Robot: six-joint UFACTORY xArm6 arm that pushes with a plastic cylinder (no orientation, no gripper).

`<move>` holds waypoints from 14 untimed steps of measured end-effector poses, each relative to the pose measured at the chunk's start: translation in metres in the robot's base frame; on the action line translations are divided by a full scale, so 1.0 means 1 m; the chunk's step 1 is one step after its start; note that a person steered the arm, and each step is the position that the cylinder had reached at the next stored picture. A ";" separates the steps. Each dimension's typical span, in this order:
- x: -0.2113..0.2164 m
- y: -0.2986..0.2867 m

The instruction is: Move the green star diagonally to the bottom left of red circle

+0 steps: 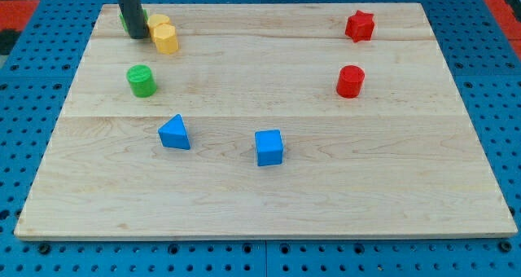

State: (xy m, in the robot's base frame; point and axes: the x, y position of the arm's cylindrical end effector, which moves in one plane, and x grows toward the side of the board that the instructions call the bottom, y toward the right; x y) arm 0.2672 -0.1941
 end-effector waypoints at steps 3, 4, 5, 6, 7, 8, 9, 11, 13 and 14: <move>-0.037 0.056; -0.042 0.052; -0.045 0.046; -0.064 0.038; -0.072 -0.002; -0.066 -0.035; -0.029 -0.024; 0.018 -0.016; 0.079 0.050; 0.115 0.061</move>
State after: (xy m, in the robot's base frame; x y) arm 0.3826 -0.1328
